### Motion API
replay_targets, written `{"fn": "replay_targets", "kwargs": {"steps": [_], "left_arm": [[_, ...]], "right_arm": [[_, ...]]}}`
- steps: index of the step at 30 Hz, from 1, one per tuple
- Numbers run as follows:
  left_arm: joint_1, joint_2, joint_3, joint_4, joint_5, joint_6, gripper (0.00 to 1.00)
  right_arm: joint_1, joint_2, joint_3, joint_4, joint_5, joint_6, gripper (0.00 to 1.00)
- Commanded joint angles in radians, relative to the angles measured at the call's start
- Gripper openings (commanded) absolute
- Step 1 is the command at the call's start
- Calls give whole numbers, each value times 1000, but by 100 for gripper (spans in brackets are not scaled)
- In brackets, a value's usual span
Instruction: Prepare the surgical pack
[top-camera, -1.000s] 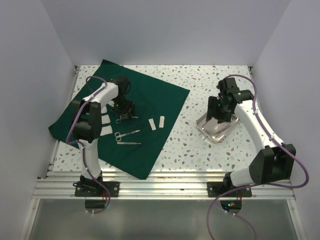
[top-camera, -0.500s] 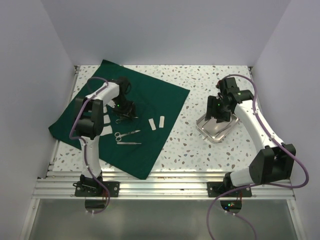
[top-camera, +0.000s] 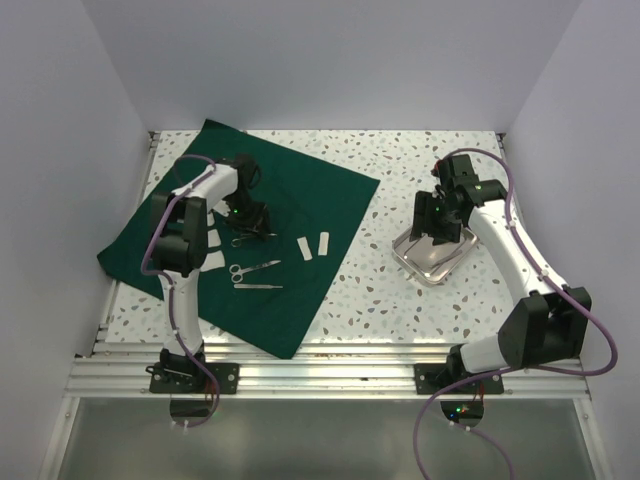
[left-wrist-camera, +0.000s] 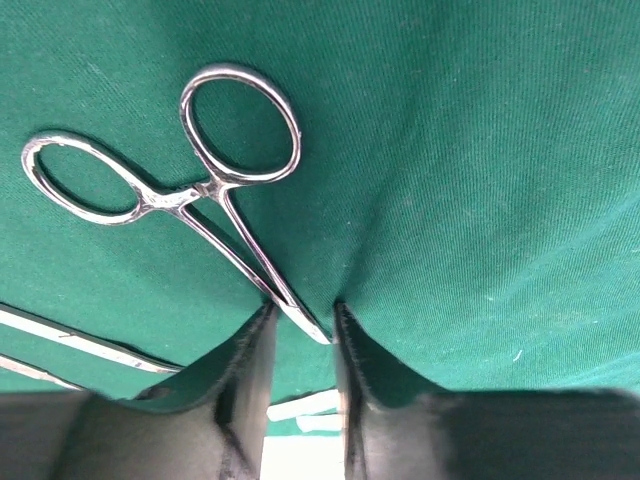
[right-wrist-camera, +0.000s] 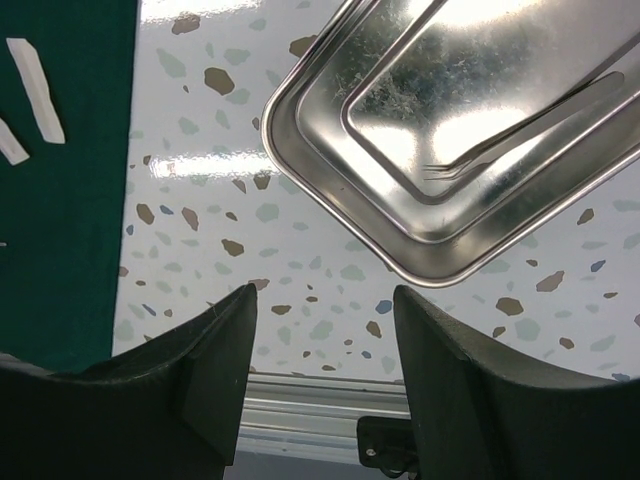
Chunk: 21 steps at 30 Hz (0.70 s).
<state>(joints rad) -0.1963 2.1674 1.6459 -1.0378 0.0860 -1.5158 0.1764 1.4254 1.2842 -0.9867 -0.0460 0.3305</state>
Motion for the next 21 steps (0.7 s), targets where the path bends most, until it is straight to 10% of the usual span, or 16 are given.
{"fn": "replay_targets", "kwargs": {"steps": [1, 21], "left_arm": [[17, 20, 11, -18, 4, -24, 31], [21, -142, -6, -51, 35, 77, 5]], "right_arm": [[0, 4, 4, 17, -9, -22, 61], [0, 33, 61, 11, -28, -16, 61]]}}
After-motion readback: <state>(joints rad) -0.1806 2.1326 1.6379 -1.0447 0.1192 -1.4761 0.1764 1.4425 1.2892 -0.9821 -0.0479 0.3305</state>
